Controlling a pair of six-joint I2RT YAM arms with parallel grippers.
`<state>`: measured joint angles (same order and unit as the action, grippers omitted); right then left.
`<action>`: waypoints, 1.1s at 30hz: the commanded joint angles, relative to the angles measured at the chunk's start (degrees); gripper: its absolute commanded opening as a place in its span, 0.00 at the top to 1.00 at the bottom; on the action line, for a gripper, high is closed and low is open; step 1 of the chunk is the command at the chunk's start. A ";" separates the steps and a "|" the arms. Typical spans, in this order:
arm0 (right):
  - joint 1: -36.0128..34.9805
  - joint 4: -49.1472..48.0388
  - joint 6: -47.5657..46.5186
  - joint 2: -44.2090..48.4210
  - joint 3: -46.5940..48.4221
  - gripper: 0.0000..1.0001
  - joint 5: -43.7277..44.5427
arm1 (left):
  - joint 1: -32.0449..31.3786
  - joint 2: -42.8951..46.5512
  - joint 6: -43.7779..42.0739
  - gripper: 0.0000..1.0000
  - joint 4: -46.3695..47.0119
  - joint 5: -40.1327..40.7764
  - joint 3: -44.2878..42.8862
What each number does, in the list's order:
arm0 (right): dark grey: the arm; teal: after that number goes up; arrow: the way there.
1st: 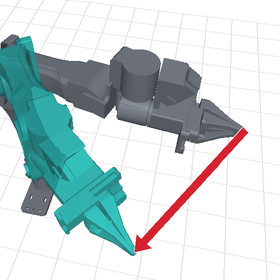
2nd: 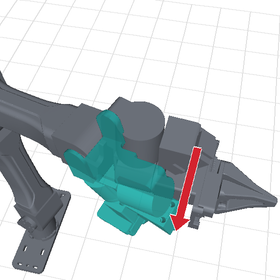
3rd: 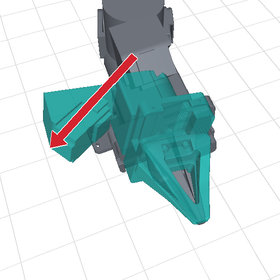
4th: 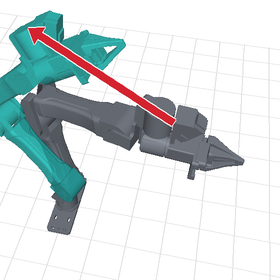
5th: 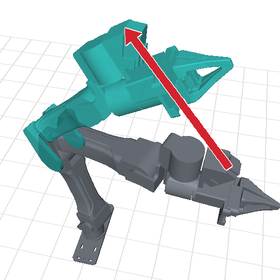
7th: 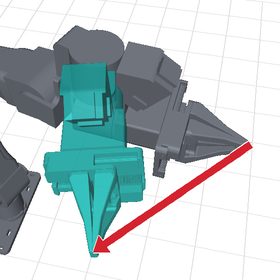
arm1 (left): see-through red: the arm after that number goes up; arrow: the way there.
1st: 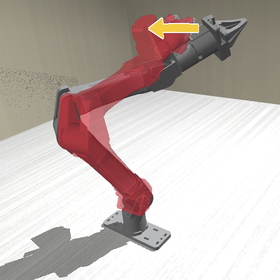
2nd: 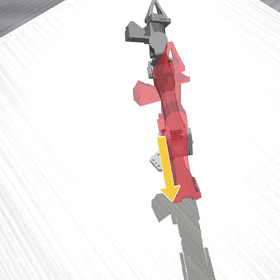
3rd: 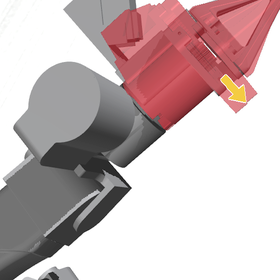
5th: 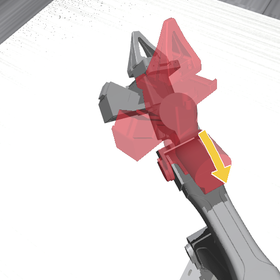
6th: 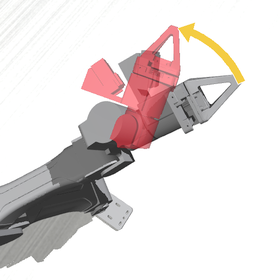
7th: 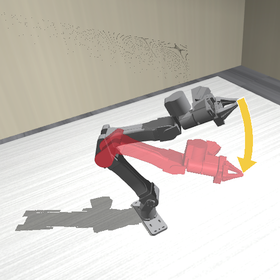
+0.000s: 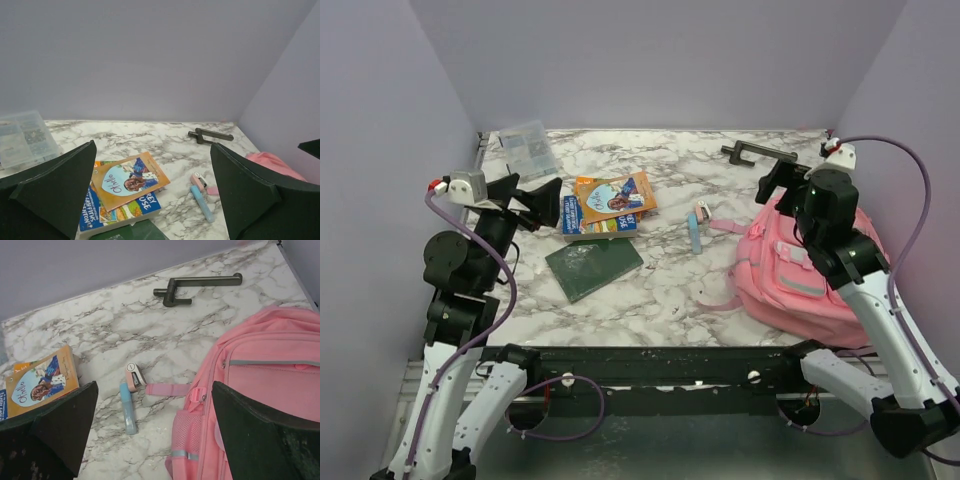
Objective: Pack the student bag
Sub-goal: Adjust the student bag at the center of the board.
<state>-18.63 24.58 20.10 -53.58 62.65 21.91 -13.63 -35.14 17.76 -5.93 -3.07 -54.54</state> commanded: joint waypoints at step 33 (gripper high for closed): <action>23.86 -0.84 24.19 -39.38 7.24 0.00 3.29 | -1.08 -26.88 5.04 0.02 -21.04 -28.33 -16.78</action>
<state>2.57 24.32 39.68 -93.62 71.53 28.82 -14.85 -61.41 21.08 -26.13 -26.65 -69.01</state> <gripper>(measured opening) 0.998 0.985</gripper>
